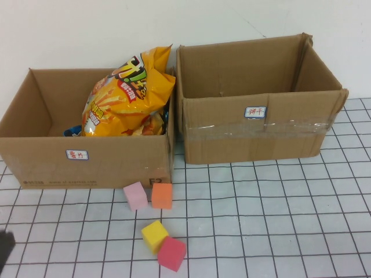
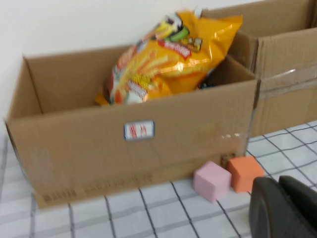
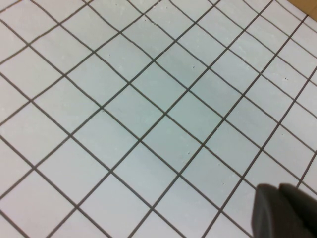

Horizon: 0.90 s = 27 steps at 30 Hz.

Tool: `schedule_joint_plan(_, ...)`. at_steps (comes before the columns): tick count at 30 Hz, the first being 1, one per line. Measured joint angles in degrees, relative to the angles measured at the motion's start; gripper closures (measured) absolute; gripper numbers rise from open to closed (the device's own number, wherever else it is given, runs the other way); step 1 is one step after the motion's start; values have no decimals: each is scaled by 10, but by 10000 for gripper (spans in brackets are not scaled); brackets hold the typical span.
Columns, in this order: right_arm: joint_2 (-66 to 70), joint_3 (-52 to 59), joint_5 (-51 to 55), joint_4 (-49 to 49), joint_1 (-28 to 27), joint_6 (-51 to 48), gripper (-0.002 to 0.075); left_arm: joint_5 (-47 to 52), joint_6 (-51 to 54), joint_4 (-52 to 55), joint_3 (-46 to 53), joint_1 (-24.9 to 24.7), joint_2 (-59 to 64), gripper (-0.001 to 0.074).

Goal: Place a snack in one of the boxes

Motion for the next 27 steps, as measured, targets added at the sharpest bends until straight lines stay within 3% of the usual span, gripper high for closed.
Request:
schedule_joint_plan(3,0,0,0,0,0,0,720,0,-3,-53,33,21,-42,736)
schedule_joint_plan(7,0,0,0,0,0,0,720,13,8,-85,69,86,-121,736)
schedule_joint_plan(16,-1,0,2,0,0,1,720,35,199,-243,144,234,-160,736)
schedule_joint_plan(21,-1,0,2,1,0,1,720,17,228,-284,167,268,-160,736)
schedule_joint_plan(27,-1,0,2,2,0,1,722,30,292,-313,166,267,-160,736)
